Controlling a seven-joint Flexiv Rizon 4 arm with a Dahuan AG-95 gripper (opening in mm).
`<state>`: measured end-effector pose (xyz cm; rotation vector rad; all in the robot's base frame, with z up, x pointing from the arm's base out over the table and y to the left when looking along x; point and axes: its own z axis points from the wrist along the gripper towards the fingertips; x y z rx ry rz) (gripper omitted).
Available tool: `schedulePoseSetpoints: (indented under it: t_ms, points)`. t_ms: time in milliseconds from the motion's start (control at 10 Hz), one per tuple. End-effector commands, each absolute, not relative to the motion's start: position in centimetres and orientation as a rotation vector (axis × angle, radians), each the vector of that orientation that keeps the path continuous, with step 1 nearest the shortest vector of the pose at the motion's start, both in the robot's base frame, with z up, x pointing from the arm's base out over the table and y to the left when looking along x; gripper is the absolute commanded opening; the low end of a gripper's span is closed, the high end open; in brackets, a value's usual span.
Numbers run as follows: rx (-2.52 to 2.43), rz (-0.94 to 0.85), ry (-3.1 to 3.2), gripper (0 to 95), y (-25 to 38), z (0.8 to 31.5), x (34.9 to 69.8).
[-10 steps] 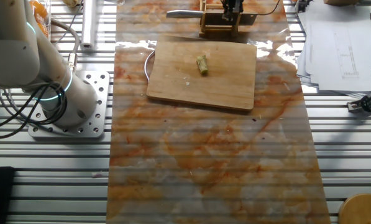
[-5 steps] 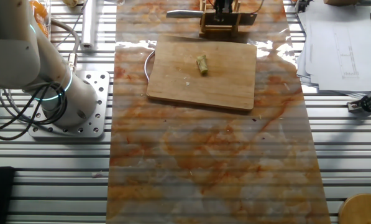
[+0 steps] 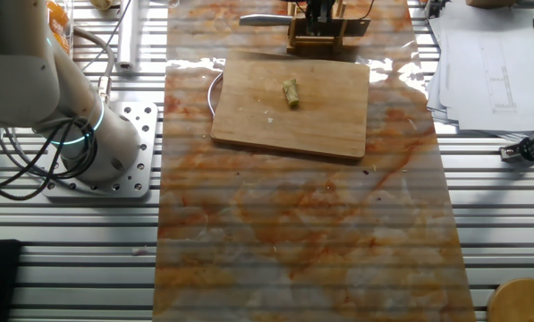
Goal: Chop the scallions
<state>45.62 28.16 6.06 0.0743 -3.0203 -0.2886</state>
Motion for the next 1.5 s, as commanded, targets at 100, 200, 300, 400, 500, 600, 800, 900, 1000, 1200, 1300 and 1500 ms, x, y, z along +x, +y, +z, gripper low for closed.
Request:
schedulePoseSetpoints:
  t_ms: [100,200,300,400,500,600,800,900,1000,1200,1300,1500]
  points:
    - [0.078,-0.291,-3.023,38.0,28.1,5.7,45.7]
    - [0.078,-0.288,-3.022,38.0,28.0,5.5,45.7]
    - [0.079,-0.288,-3.023,38.0,28.0,5.3,45.7]
    - [0.083,-0.286,-3.023,38.0,28.0,5.1,45.5]
    - [0.085,-0.286,-3.025,38.0,28.0,4.9,45.5]
    - [0.092,-0.283,-3.028,38.0,27.9,4.5,45.3]
    - [0.093,-0.275,-3.032,38.0,27.9,4.1,45.2]
    - [0.09,-0.27,-3.034,38.0,27.9,4.0,45.3]
    - [0.085,-0.268,-3.039,19.0,27.9,3.9,45.2]
    - [0.072,-0.27,-3.047,0.0,27.9,3.5,45.1]
    - [0.075,-0.272,-3.052,0.0,27.9,3.4,45.0]
    - [0.07,-0.277,-3.048,0.0,27.9,3.5,45.0]
